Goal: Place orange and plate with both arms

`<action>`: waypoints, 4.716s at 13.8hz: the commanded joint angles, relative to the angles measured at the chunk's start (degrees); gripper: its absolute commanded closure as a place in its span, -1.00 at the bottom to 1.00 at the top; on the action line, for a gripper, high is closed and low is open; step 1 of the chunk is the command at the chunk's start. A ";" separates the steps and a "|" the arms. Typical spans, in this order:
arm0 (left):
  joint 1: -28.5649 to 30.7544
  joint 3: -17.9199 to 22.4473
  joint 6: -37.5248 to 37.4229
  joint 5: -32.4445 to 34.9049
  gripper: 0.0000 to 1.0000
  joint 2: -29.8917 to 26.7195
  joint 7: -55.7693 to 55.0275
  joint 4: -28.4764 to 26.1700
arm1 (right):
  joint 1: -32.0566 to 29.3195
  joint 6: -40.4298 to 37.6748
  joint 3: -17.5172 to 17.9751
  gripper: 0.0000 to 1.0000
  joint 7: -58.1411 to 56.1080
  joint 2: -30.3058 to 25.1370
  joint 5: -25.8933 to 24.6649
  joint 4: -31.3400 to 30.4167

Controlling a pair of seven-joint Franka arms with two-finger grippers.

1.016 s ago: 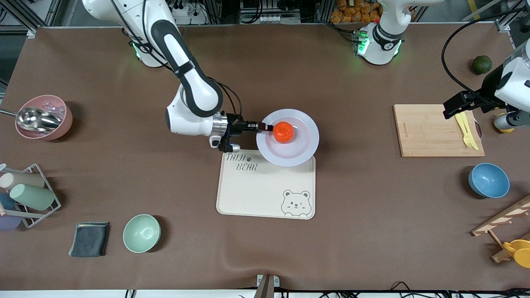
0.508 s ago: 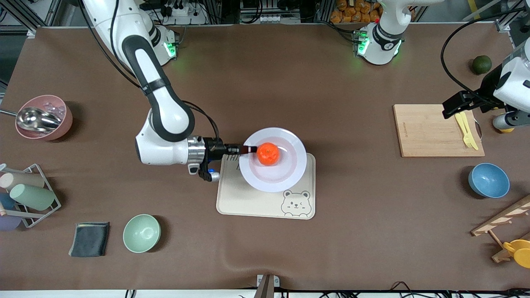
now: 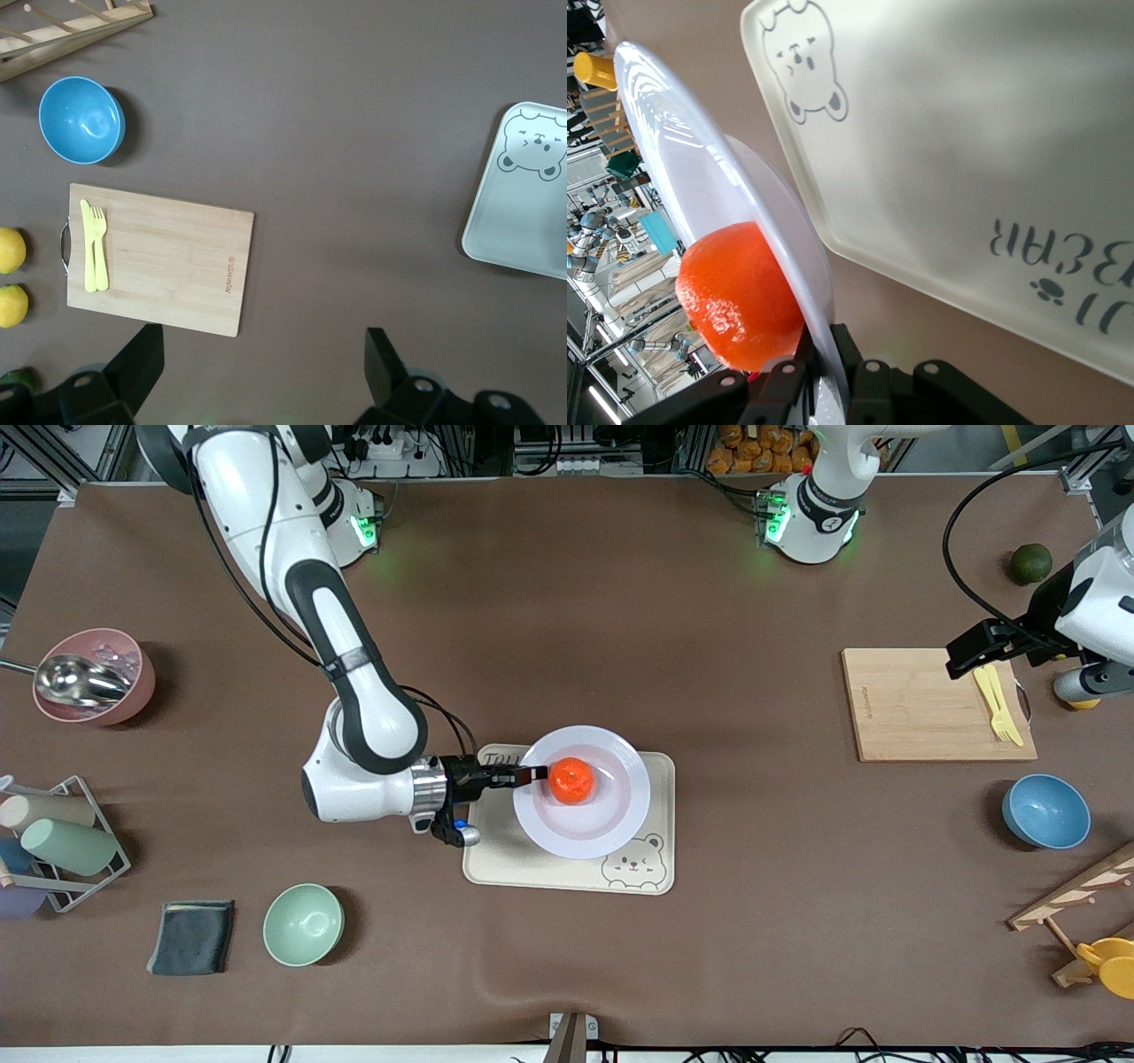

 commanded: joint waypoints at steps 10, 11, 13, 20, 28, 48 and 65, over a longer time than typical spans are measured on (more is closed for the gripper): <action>-0.12 -0.53 0.13 -1.46 -1.00 0.49 -0.37 0.46 | -1.75 -1.40 0.97 1.00 -8.45 8.12 -0.93 5.16; 0.05 -0.53 0.04 -1.46 -1.00 0.40 -0.28 0.29 | -1.75 -1.05 0.97 1.00 -8.54 8.38 -0.85 5.59; 0.23 -0.53 0.04 -1.46 -1.00 0.31 0.07 0.20 | -1.93 -0.87 0.97 1.00 -8.63 9.09 -0.84 6.03; 0.14 -0.53 0.04 -1.37 -1.00 0.84 0.25 -0.24 | -1.49 1.67 0.97 1.00 -8.72 10.93 -0.84 6.65; -0.74 -1.14 0.22 0.82 -1.00 2.33 0.95 -4.02 | -1.49 1.94 0.97 -1.00 -8.63 10.94 -0.93 6.65; 0.49 -0.88 10.51 -1.01 -1.00 -8.66 3.76 -10.88 | -4.04 -11.86 -7.46 -1.00 -7.84 -16.02 -37.72 -0.18; 0.32 0.08 -5.41 -2.34 -1.00 -5.75 11.32 -0.06 | -24.34 -18.26 1.15 -1.00 1.78 -48.56 -72.03 -10.31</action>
